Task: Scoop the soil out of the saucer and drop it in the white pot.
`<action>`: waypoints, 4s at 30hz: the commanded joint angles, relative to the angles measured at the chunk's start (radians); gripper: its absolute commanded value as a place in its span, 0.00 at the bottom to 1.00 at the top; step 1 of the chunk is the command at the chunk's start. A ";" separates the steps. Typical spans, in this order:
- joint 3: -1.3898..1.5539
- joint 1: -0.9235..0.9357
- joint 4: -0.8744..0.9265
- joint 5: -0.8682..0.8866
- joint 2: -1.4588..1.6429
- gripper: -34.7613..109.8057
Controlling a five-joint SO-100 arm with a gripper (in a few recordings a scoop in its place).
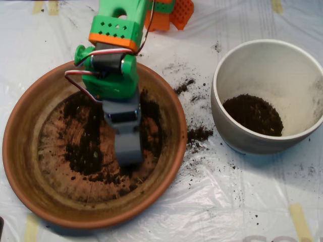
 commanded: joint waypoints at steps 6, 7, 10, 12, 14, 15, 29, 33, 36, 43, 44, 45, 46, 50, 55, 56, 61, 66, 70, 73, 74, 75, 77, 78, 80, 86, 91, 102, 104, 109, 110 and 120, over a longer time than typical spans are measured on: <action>0.186 0.063 -0.103 -0.035 0.245 0.33; 0.207 0.069 -0.120 -0.040 0.264 0.33; 0.279 0.086 -0.170 -0.071 0.327 0.34; 0.330 0.098 -0.215 -0.091 0.374 0.34; 0.373 0.106 -0.250 -0.117 0.408 0.32; 0.393 0.110 -0.268 -0.126 0.425 0.30; 0.316 0.037 -0.091 -0.130 0.588 0.24; 0.244 -0.009 0.003 -0.067 0.709 0.24; 0.140 -0.043 0.084 -0.040 0.726 0.24; -0.126 -0.110 0.239 0.020 0.695 0.24; -0.169 -0.126 0.267 0.028 0.678 0.24; -0.213 -0.143 0.293 0.037 0.661 0.24; -0.252 -0.163 0.314 0.048 0.647 0.24; -0.391 -0.273 0.393 0.097 0.601 0.24; -0.531 -0.437 0.449 0.170 0.505 0.24; -0.549 -0.466 0.454 0.181 0.482 0.24; -0.644 -0.607 0.471 0.230 0.379 0.24; -0.816 -0.733 0.543 0.249 0.242 0.24; -0.834 -0.776 0.565 0.265 0.196 0.33; -0.811 -0.778 0.565 0.265 0.195 0.37; -0.804 -0.775 0.565 0.264 0.198 0.40; -0.796 -0.773 0.565 0.261 0.202 0.41; -0.784 -0.769 0.565 0.255 0.216 0.44; -0.779 -0.767 0.565 0.250 0.224 0.44; -0.764 -0.764 0.565 0.244 0.239 0.45; -0.746 -0.738 0.565 0.253 0.285 0.45; -0.741 -0.652 0.565 0.307 0.362 0.46; -0.492 -0.204 0.453 0.265 0.502 0.46; -0.341 -0.127 0.362 0.236 0.535 0.46; 0.000 0.006 0.149 0.160 0.565 0.46; 0.055 0.026 0.107 0.147 0.563 0.47; 0.262 0.169 -0.089 0.074 0.425 0.53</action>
